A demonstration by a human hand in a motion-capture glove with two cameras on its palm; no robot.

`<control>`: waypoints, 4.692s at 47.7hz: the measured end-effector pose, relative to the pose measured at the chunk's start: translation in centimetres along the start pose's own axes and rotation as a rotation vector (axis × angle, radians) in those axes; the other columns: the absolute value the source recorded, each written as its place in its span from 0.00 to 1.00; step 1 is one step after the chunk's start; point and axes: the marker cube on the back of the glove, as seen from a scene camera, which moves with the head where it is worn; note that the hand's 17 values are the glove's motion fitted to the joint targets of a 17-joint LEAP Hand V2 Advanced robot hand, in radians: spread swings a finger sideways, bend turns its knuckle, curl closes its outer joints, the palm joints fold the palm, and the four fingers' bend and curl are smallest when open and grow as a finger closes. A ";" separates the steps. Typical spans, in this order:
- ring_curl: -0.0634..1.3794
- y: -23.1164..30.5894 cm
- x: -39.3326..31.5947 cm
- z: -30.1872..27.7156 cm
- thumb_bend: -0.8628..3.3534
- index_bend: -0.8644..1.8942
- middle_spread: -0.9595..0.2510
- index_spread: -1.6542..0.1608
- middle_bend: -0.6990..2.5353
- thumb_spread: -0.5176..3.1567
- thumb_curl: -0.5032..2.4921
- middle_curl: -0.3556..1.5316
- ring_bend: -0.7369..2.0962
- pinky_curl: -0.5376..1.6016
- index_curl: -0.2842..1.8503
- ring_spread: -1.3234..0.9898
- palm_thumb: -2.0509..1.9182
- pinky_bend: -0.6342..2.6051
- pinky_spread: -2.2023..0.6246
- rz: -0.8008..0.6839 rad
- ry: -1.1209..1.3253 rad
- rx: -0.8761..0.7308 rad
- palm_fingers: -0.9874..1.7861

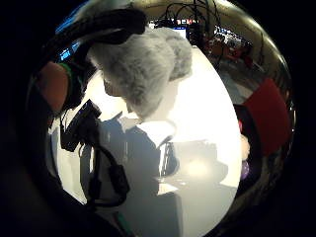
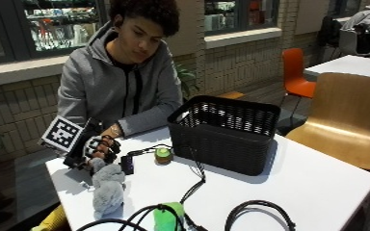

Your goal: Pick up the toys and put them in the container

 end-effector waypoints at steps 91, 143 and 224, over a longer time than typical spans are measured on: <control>0.09 -17.6 -11.0 6.5 0.30 0.80 0.74 0.82 0.32 0.52 0.28 0.36 0.32 0.40 0.43 0.50 0.65 0.35 0.76 -0.316 0.567 -0.484 0.40; 0.22 -18.1 -1.8 -1.7 0.20 0.36 0.82 0.78 0.26 0.46 0.26 0.31 0.39 0.45 0.26 0.53 0.55 0.48 0.77 0.352 0.648 -0.682 0.33; 0.51 -22.9 -27.9 15.8 0.28 0.31 0.63 0.74 0.30 0.35 0.54 0.42 0.70 0.49 0.28 0.41 0.70 0.61 0.65 -0.196 0.570 -0.784 0.47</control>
